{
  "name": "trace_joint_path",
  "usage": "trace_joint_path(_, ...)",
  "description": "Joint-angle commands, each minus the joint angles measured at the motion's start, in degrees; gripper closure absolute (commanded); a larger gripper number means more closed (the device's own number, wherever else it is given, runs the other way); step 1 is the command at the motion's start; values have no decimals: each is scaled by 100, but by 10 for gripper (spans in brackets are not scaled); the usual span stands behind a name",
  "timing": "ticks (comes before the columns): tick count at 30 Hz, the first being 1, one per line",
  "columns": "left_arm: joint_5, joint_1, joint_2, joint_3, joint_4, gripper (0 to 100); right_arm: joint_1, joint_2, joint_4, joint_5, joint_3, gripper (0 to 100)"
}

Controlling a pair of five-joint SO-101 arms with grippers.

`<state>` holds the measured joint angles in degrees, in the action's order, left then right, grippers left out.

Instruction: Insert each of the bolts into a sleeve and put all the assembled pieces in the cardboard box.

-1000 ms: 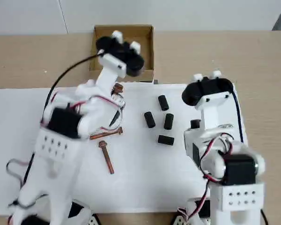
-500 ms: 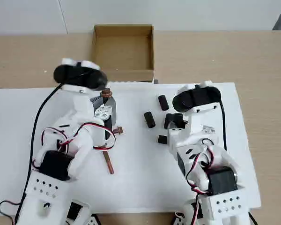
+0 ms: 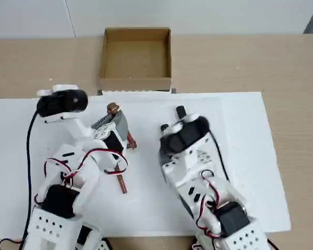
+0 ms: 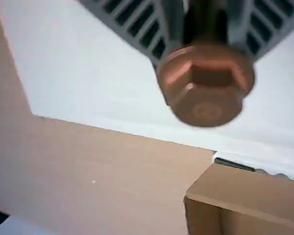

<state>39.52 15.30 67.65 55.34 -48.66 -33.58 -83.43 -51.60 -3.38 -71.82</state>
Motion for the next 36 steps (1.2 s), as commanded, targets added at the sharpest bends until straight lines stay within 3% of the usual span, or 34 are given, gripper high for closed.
trace_joint_path(1, 352, 9, 308, -22, 176, 994, -330, -365, 154, 404, -97, 996)
trace_joint_path(12, 923, 26, 519, -22, 185, 994, -629, -532, 163, 1020, -97, 996)
trace_joint_path(21, 932, 527, 519, -22, 185, 994, -708, -541, 374, 1037, -79, 996)
trace_joint_path(30, 932, 554, 501, 13, 193, 994, -708, -541, 400, 1037, 149, 996)
trace_joint_path(36, 941, 554, 527, 462, 686, 994, -708, -541, 400, 1046, 193, 996)
